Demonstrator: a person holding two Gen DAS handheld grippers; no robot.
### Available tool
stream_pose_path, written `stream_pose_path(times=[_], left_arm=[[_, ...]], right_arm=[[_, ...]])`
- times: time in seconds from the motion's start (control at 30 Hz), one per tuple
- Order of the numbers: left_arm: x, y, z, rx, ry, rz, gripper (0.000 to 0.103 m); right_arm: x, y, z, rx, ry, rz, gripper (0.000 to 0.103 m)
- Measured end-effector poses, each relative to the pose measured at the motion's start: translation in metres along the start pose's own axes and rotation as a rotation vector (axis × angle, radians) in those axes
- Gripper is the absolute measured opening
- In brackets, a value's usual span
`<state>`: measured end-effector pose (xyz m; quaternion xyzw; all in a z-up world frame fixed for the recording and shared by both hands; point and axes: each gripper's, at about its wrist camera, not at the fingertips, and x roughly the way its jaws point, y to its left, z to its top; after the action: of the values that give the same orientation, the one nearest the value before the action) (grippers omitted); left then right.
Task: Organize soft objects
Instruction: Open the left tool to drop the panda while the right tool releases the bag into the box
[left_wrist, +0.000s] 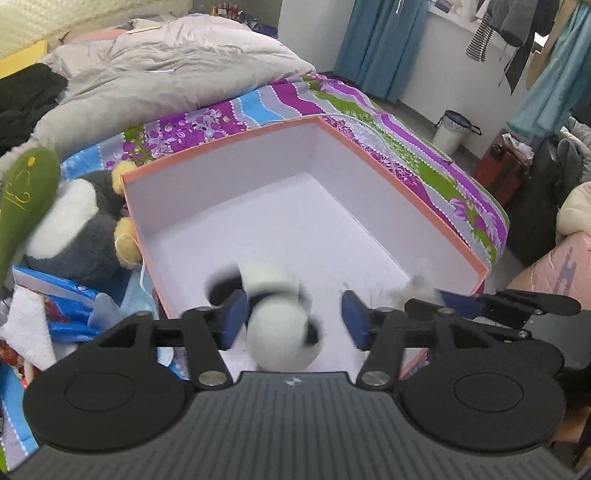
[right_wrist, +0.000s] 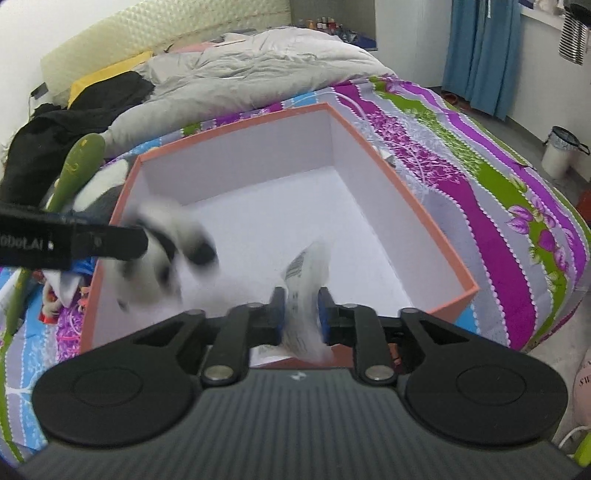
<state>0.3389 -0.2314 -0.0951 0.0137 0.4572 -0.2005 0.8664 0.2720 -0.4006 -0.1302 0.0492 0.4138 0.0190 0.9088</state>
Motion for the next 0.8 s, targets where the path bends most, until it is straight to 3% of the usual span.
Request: stream_pose_path(times=[0.07,0.37,0.8], left_arm=[[-0.001,0.002,-0.002,-0.007,-0.007,0.012,0.064],[-0.044,0.01,-0.022,0.0,-0.121,0.011,0.064],[-0.137,0.018,-0.09,-0.015,-0.304,0.024,0.064]], right_arm=[[-0.003,-0.002,-0.001,-0.002,-0.015,0.006,0.049],[-0.042,0.005,-0.013,0.015,-0.138,0.056,0.049],[-0.117,0.048,-0.05,-0.003,-0.315,0.155,0.049]])
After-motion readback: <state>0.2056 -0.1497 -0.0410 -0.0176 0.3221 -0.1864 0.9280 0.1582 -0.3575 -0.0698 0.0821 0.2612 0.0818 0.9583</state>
